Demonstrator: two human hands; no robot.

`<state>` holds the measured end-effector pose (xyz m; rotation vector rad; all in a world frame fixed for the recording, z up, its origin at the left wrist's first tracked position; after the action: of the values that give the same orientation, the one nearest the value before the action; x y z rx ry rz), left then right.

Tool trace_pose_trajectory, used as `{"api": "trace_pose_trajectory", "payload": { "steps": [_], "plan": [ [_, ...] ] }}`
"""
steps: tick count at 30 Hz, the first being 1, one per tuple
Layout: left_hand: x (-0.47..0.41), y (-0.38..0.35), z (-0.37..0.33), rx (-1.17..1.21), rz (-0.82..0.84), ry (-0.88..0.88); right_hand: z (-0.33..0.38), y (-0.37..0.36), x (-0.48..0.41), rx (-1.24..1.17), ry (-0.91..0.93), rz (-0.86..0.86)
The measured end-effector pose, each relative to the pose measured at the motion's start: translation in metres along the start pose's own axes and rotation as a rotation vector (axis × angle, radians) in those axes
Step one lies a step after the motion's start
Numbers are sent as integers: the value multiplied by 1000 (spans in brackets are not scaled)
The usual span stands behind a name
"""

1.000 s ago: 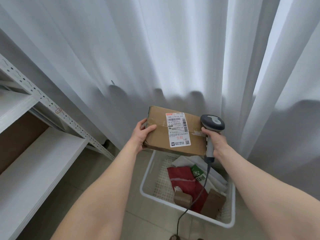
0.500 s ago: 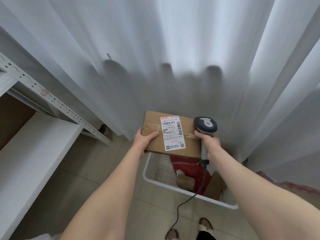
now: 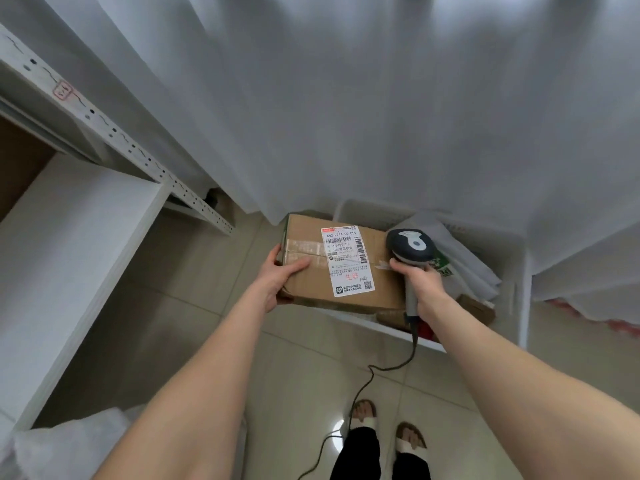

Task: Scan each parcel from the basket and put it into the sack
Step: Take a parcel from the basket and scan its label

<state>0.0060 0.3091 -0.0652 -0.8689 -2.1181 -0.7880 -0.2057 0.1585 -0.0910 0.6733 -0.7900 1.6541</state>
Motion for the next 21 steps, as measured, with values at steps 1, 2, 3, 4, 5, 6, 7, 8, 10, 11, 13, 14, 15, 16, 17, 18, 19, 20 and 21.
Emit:
{"api": "trace_pose_trajectory", "payload": {
  "steps": [1, 2, 3, 4, 5, 6, 7, 8, 10, 11, 13, 14, 15, 16, 17, 18, 19, 20, 21],
  "plan": [
    [3, 1, -3, 21, -15, -13, 2, -2, 2, 15, 13, 1],
    [6, 2, -6, 37, -33, -23, 6, -4, 5, 30, 29, -3],
    [11, 3, -11, 51, -45, -40, 12, -5, 9, 44, 52, -10],
    [16, 3, -16, 58, -55, -61, 19, -7, 15, 51, 82, -19],
    [23, 2, -22, 70, -63, -85, 27, -8, 22, 59, 118, -27],
    [29, 2, -30, 91, -69, -105, 37, -10, 30, 77, 155, -36],
    [37, 1, -37, 112, -77, -122, 47, -12, 38, 101, 183, -37],
    [45, 1, -44, 129, -89, -142, 56, -14, 46, 120, 200, -24],
    [61, -1, -59, 155, -110, -182, 75, -20, 68, 128, 200, 73],
    [70, -2, -66, 161, -118, -202, 84, -23, 80, 148, 189, 127],
    [87, -4, -78, 162, -125, -243, 100, -29, 105, 195, 189, 207],
    [96, -6, -84, 164, -126, -258, 107, -31, 117, 197, 196, 241],
    [105, -7, -89, 167, -123, -268, 114, -33, 129, 190, 202, 268],
    [114, -9, -93, 169, -120, -279, 121, -33, 140, 183, 208, 282],
    [122, -10, -97, 174, -122, -291, 128, -32, 152, 180, 213, 295],
    [130, -10, -100, 181, -125, -304, 135, -30, 162, 180, 218, 310],
    [138, -11, -103, 186, -128, -320, 142, -28, 173, 182, 225, 322],
    [146, -11, -105, 190, -130, -333, 149, -25, 181, 186, 230, 334],
    [153, -11, -107, 194, -131, -346, 155, -22, 190, 192, 235, 342]
  ]
}}
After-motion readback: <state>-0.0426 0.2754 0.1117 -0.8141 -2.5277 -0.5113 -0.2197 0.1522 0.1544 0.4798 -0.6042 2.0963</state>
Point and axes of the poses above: each hand's wrist, its own x-axis away from the middle knuckle, its own y-axis out of the back of the hand, z = x × y, the point moved 3 cm from there along -x, towards the middle knuckle, and after that the axes turned 11 degrees about -x, right-handed, at the moved point
